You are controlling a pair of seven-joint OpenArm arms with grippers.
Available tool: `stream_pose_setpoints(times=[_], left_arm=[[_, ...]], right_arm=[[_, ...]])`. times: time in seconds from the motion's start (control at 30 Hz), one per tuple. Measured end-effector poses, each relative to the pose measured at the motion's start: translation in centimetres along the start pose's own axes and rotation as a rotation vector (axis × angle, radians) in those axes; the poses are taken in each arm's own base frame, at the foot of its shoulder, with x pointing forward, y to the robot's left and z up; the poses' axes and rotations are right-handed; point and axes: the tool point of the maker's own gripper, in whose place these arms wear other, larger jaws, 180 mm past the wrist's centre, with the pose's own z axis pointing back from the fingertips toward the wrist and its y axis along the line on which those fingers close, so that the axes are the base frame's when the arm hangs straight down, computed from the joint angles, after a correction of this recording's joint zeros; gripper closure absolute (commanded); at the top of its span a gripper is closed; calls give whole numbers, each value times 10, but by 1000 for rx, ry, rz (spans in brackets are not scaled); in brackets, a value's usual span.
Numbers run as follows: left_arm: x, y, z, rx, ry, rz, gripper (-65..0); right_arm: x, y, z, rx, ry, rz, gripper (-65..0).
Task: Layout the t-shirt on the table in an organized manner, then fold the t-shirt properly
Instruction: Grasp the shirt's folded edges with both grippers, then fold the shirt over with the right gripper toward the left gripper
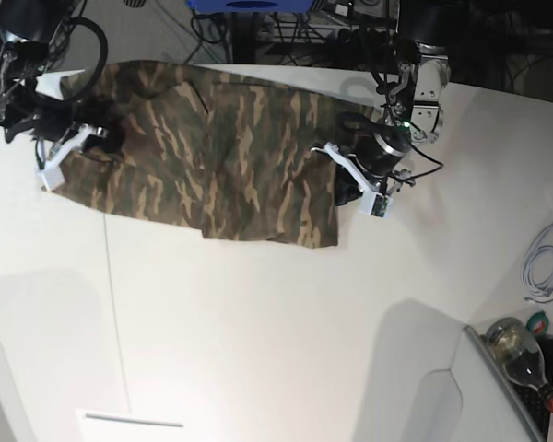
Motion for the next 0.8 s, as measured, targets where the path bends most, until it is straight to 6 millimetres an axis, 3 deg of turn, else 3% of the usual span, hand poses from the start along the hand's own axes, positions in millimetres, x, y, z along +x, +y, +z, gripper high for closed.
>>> stream_pose_setpoints(times=[0.23,0.47,0.6,0.8], left_arm=[[3,-3,0,-5,8,-26,0],[5,-41,-10,-106,36,-106,0],[10,-56,-16,-144,36,-136,0],[10,-69,-19,-159,31,-121,0]], right_arm=[[56,30,27,-32,-109,201,-2],[57,88,14,-6,-50,278,-2],[62,107,14,-7,-60,268,-2],[58,155,3,50,-38,304,-2]])
